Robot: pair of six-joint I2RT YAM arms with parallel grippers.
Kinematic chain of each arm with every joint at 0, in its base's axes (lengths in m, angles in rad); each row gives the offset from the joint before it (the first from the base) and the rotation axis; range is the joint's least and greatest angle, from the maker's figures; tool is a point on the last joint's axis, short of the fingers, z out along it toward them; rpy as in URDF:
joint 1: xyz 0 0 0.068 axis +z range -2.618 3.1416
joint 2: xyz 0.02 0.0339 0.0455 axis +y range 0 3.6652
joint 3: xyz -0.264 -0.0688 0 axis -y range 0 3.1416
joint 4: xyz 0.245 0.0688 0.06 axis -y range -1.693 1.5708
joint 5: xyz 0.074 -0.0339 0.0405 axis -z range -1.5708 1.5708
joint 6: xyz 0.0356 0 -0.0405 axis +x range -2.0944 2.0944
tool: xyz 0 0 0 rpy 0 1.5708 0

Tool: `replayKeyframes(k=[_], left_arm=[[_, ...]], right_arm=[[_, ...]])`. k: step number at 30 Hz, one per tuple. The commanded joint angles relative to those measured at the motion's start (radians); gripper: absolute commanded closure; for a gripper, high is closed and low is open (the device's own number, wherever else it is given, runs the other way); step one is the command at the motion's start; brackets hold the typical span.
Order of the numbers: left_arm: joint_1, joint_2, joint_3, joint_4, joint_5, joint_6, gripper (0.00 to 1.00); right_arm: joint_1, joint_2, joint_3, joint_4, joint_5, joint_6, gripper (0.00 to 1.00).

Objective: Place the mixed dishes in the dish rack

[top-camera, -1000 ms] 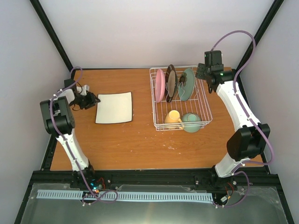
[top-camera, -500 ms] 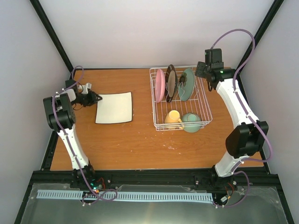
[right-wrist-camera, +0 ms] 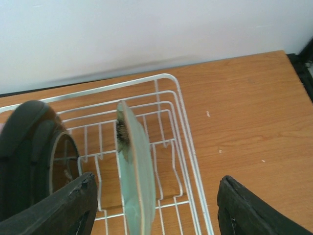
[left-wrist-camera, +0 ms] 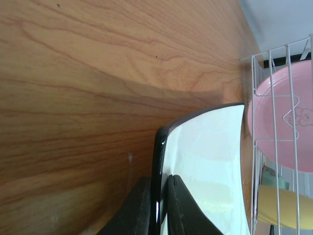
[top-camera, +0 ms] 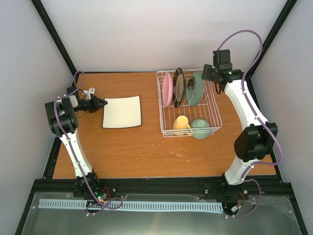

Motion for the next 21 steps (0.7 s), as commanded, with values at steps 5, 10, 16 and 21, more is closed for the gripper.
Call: replayKeyframes(k=[5, 10, 16, 21], left_arm=[[-0.008, -0.088, -0.01, 0.026, 0.045, -0.039, 0.99], [-0.008, -0.156, -0.002, 0.106, 0.155, -0.126, 0.99], [-0.008, -0.204, 0.006, 0.191, 0.245, -0.216, 0.99], [-0.008, -0.208, 0.035, 0.122, 0.234, -0.164, 0.99]], right_arm=[[-0.007, 0.03, 0.046, 0.092, -0.276, -0.031, 0.36], [0.001, 0.059, 0.072, 0.139, -0.478, -0.054, 0.38], [0.037, 0.156, 0.175, 0.125, -0.738, -0.086, 0.39], [0.097, 0.221, 0.254, 0.09, -0.787, -0.1, 0.39]])
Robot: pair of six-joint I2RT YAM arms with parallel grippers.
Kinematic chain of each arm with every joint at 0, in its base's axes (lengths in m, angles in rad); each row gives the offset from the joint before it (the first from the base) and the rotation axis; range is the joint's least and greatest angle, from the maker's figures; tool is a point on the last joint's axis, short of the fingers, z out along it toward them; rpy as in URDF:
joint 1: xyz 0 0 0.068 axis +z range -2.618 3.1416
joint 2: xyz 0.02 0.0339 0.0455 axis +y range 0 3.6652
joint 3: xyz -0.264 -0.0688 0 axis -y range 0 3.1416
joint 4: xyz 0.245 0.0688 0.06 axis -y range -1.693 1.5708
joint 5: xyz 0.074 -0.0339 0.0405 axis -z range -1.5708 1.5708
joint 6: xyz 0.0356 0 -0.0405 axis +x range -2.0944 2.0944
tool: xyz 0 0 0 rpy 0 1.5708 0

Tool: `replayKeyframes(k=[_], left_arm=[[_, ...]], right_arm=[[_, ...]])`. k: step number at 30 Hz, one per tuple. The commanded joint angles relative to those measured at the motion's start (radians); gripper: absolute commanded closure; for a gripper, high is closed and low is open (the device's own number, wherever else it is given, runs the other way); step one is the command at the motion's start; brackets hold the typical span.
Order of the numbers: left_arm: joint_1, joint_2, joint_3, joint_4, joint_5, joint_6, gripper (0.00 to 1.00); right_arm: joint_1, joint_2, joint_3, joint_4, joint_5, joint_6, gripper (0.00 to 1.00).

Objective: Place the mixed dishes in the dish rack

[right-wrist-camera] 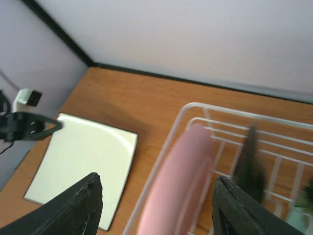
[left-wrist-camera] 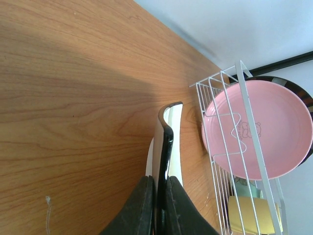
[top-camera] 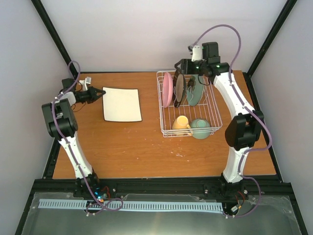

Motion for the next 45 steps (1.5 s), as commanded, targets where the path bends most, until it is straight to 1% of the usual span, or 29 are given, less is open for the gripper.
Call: replayKeyframes(k=[1, 3, 6, 8, 10, 13, 17, 23, 28, 31, 33, 37, 39, 42, 45], left_arm=[[0.003, -0.068, 0.047, -0.019, 0.138, -0.03, 0.99], [0.003, -0.078, 0.029, 0.018, 0.165, -0.053, 0.99], [0.003, -0.09, 0.005, 0.067, 0.197, -0.08, 0.99], [0.004, -0.097, -0.016, 0.093, 0.212, -0.077, 0.99], [0.003, -0.103, -0.038, 0.097, 0.23, -0.062, 0.99], [0.004, -0.134, -0.074, 0.086, 0.238, -0.033, 0.99], [0.003, -0.186, -0.123, 0.07, 0.257, 0.004, 0.99], [0.028, -0.264, -0.16, 0.069, 0.304, 0.016, 0.99], [0.072, -0.3, -0.158, 0.085, 0.394, 0.005, 0.99], [0.092, -0.319, -0.19, 0.217, 0.451, -0.09, 0.99], [0.091, -0.321, -0.197, 0.275, 0.482, -0.137, 0.99], [0.091, -0.326, -0.182, 0.325, 0.501, -0.186, 0.99], [0.091, -0.334, -0.186, 0.382, 0.506, -0.242, 0.99], [0.089, -0.357, -0.225, 0.541, 0.502, -0.375, 0.99], [0.084, -0.382, -0.287, 0.78, 0.495, -0.556, 0.99]], right_arm=[[0.054, 0.042, 0.054, -0.01, -0.136, -0.017, 0.39], [0.06, 0.066, 0.076, 0.0, -0.201, -0.005, 0.38], [0.083, 0.142, 0.149, -0.033, -0.323, -0.017, 0.37], [0.115, 0.182, 0.166, -0.011, -0.407, -0.012, 0.36], [0.149, 0.225, 0.191, 0.001, -0.442, -0.008, 0.34], [0.194, 0.292, 0.224, 0.004, -0.449, -0.011, 0.34], [0.232, 0.358, 0.225, 0.008, -0.452, -0.016, 0.34], [0.242, 0.397, 0.207, 0.009, -0.452, -0.023, 0.34], [0.244, 0.402, 0.177, 0.006, -0.448, -0.029, 0.34], [0.245, 0.403, 0.167, 0.03, -0.475, -0.001, 0.34], [0.247, 0.404, 0.161, 0.06, -0.513, 0.031, 0.34], [0.265, 0.407, 0.154, 0.108, -0.579, 0.078, 0.34], [0.274, 0.407, 0.143, 0.15, -0.619, 0.118, 0.34], [0.289, 0.411, 0.143, 0.198, -0.657, 0.163, 0.34], [0.304, 0.414, 0.148, 0.203, -0.658, 0.167, 0.34]])
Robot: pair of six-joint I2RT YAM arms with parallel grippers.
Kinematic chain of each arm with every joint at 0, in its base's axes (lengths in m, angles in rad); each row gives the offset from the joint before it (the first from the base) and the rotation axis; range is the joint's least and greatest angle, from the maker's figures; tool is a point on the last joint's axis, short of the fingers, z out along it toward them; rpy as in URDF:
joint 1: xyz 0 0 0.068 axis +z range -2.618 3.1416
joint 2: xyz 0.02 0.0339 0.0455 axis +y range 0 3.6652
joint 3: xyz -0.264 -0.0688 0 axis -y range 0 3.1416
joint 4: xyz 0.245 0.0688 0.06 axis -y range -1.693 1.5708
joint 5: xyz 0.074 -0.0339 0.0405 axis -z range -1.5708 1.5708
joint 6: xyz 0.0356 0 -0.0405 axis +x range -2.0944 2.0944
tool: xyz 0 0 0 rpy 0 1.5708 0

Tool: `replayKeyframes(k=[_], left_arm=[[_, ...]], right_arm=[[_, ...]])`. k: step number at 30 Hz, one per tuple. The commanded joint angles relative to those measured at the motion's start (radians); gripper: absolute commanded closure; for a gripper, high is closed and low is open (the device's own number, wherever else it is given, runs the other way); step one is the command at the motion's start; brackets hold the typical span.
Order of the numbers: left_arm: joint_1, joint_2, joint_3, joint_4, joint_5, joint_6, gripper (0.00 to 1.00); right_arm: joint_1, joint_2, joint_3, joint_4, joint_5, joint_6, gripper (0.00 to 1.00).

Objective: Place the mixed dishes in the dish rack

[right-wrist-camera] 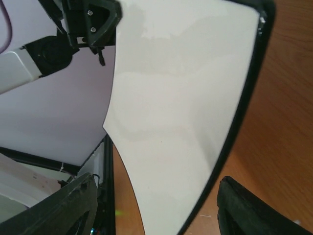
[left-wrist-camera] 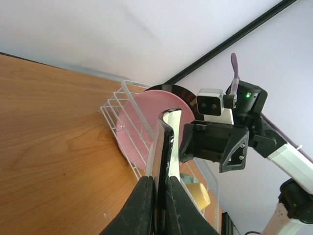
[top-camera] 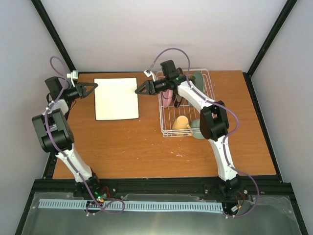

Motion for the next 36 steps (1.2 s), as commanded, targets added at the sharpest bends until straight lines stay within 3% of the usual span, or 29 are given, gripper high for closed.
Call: replayKeyframes(k=[1, 8, 13, 17, 19, 25, 30, 33, 34, 36], left_arm=[[-0.01, -0.1, -0.059, 0.42, 0.164, -0.373, 0.99], [-0.031, -0.072, -0.168, 1.027, 0.125, -0.836, 0.99], [-0.077, -0.011, -0.128, 1.196, 0.087, -0.976, 0.99], [-0.137, 0.038, -0.047, 1.172, 0.033, -0.968, 0.99], [-0.17, 0.075, 0.007, 1.162, 0.032, -0.972, 0.99], [-0.201, 0.13, 0.079, 1.11, 0.023, -0.959, 0.99], [-0.202, 0.118, 0.103, 0.847, 0.027, -0.754, 0.98], [-0.195, 0.113, 0.141, 0.629, 0.017, -0.597, 0.81], [-0.19, 0.114, 0.157, 0.558, 0.011, -0.55, 0.67], [-0.182, 0.12, 0.193, 0.448, 0.006, -0.473, 0.6]], right_arm=[[0.03, 0.012, -0.004, 0.059, -0.055, 0.039, 0.33], [0.038, 0.017, -0.004, 0.057, -0.054, 0.035, 0.34], [0.045, 0.022, -0.002, 0.074, -0.073, 0.041, 0.43], [0.048, 0.02, -0.007, 0.111, -0.11, 0.069, 0.73], [0.048, 0.014, -0.007, 0.123, -0.121, 0.075, 0.95], [0.045, -0.005, -0.01, 0.104, -0.119, 0.055, 0.97], [0.024, -0.025, -0.027, 0.102, -0.09, 0.058, 0.97], [0.004, -0.036, -0.033, 0.122, -0.069, 0.083, 0.97], [-0.004, -0.037, -0.03, 0.125, -0.065, 0.09, 0.97], [-0.015, -0.04, -0.035, 0.142, -0.058, 0.108, 0.97]])
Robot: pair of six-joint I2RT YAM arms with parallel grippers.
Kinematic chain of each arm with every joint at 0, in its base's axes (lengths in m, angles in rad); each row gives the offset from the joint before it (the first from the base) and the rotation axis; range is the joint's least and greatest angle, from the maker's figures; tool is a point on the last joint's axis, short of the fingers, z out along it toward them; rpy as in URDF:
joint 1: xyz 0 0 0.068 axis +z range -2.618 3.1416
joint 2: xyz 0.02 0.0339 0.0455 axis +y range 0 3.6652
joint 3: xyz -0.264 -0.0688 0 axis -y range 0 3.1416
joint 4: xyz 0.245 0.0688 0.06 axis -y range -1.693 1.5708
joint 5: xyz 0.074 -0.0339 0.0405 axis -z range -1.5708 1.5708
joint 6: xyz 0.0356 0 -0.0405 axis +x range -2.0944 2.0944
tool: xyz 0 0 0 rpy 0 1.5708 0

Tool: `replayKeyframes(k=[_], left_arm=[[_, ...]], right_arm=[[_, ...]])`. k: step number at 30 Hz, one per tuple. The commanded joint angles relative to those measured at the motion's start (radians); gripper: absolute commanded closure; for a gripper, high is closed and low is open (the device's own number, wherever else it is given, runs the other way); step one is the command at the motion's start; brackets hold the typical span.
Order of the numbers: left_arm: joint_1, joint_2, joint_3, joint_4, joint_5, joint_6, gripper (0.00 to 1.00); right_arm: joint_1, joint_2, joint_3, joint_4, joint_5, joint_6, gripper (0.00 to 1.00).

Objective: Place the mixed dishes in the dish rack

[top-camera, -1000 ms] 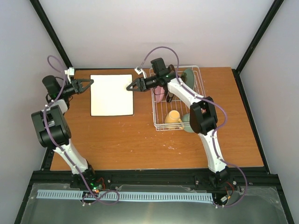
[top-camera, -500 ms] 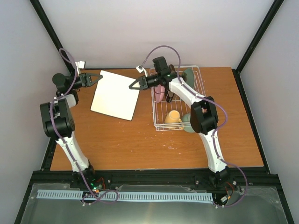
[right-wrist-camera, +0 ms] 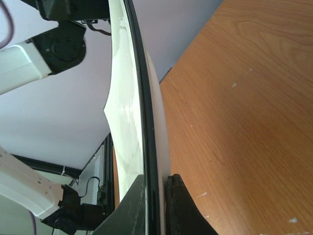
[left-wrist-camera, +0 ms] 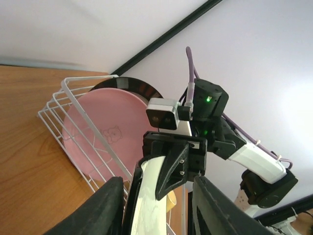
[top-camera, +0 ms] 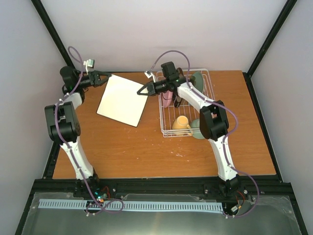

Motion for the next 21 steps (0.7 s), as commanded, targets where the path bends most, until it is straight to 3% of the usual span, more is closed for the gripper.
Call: replayKeyframes(k=[1, 3, 8, 15, 21], left_arm=[[0.002, -0.021, 0.114, -0.32, -0.049, 0.248, 0.55], [0.015, -0.01, 0.146, -0.412, -0.058, 0.312, 0.49], [0.067, -0.005, 0.198, -0.594, -0.147, 0.438, 0.45], [0.12, -0.024, 0.271, -0.837, -0.383, 0.643, 0.5], [0.125, -0.011, 0.264, -0.864, -0.422, 0.666, 0.52]], right_arm=[[-0.022, -0.043, 0.004, 0.06, -0.026, 0.056, 0.97], [-0.031, -0.05, -0.001, 0.069, -0.019, 0.065, 0.97], [-0.051, -0.069, -0.002, 0.075, 0.025, 0.082, 0.97], [-0.077, -0.078, 0.107, 0.054, 0.064, 0.098, 0.97], [-0.095, -0.078, 0.238, 0.036, 0.121, 0.125, 0.97]])
